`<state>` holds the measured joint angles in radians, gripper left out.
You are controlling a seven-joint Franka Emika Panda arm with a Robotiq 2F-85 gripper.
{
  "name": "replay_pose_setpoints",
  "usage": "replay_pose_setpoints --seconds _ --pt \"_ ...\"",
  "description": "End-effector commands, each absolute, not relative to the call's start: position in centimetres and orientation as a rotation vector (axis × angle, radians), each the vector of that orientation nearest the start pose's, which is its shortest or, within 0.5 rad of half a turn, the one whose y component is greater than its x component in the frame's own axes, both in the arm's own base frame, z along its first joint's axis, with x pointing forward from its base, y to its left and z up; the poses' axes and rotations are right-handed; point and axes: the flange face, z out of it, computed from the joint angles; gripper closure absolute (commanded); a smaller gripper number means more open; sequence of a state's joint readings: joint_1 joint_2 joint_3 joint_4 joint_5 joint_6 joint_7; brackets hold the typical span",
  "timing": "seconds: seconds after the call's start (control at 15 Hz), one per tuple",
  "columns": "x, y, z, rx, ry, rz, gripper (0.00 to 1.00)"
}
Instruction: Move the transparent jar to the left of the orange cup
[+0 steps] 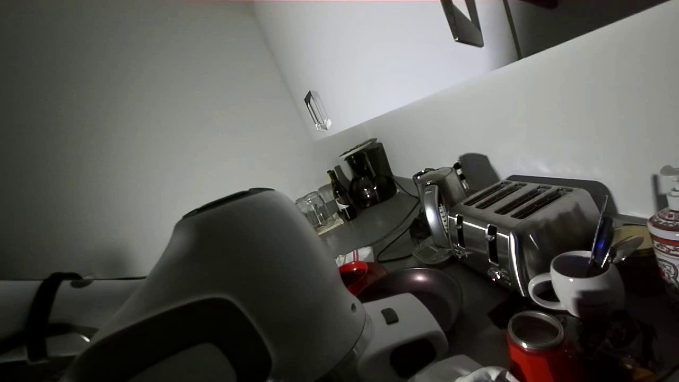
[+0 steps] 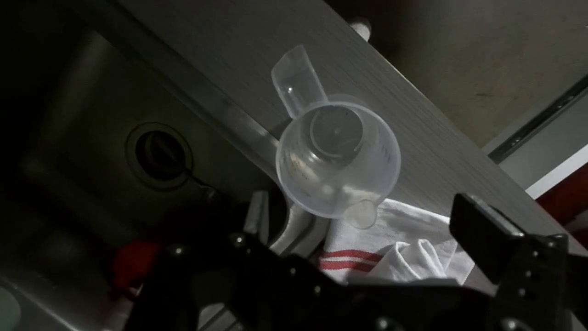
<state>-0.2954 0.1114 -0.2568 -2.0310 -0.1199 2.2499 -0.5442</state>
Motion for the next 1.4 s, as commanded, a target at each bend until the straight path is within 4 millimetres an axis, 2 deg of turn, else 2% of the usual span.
replay_pose_setpoints --seconds 0.0,0.4,0.73,1.33 --pt "49.4 -29.2 40.3 -3.264 -0.201 -0.024 0.00" --pt "49.2 -28.8 39.1 -3.216 -0.219 0.027 0.00" --pt "48.7 -28.6 37.4 -3.200 -0.271 0.069 0.00" --pt "49.5 -28.5 35.2 -3.190 -0.360 0.073 0.00"
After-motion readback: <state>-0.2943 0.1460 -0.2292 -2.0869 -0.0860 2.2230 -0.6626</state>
